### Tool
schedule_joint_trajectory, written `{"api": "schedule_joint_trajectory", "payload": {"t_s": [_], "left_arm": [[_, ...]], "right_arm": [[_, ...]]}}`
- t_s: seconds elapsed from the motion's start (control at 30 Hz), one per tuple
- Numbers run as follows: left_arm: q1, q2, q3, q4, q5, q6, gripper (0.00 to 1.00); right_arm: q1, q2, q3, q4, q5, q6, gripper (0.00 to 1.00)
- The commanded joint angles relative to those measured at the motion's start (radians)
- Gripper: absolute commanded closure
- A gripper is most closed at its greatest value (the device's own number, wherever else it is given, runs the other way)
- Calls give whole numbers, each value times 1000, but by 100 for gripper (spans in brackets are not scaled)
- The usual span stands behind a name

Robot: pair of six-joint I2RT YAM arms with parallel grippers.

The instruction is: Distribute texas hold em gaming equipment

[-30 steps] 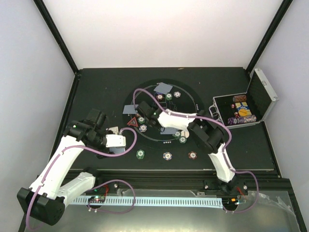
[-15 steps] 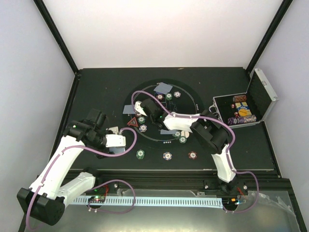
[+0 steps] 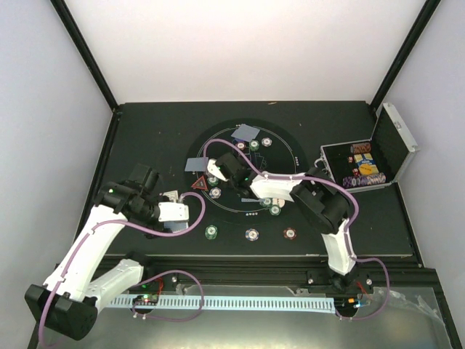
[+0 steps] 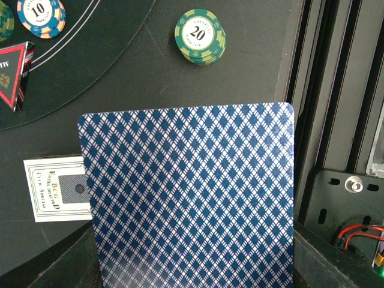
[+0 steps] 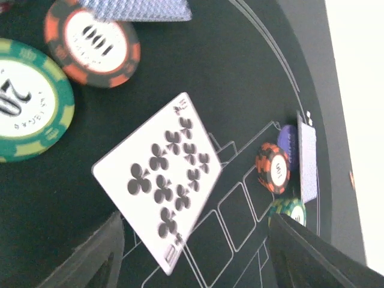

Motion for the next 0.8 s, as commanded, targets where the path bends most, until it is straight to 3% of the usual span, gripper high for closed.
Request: {"api": "schedule_joint_trajectory", "payload": {"t_s": [0.0, 0.13, 0.27, 0.4, 0.47, 0.53, 0.63, 0.77], "left_arm": [[-6, -19, 43, -24, -7, -9, 98], [-6, -20, 48, -31, -12, -7, 98], [-6, -21, 50, -33, -11, -8, 98], [-5, -22, 57, -34, 11, -6, 99], [-6, -25, 59, -33, 22, -5, 99], [-6, -23, 60, -33, 29, -4, 98], [-6, -24, 63, -34, 31, -6, 98], [-6, -28, 67, -37, 29, -7, 98]], "right_arm": [[-3, -106, 10, -48, -49, 87, 26], [-3, -176, 5, -104, -74, 139, 2], [-16, -257, 7, -137, -25, 251, 0], [-70, -342, 89, -259, -15, 587, 0], [-128, -363, 158, -372, -126, 800, 0], [-203, -370, 212, -460, -374, 931, 0], [-293, -450, 74, -319, -728, 1072, 0], [-363, -557, -92, -202, -813, 1272, 0]]}}
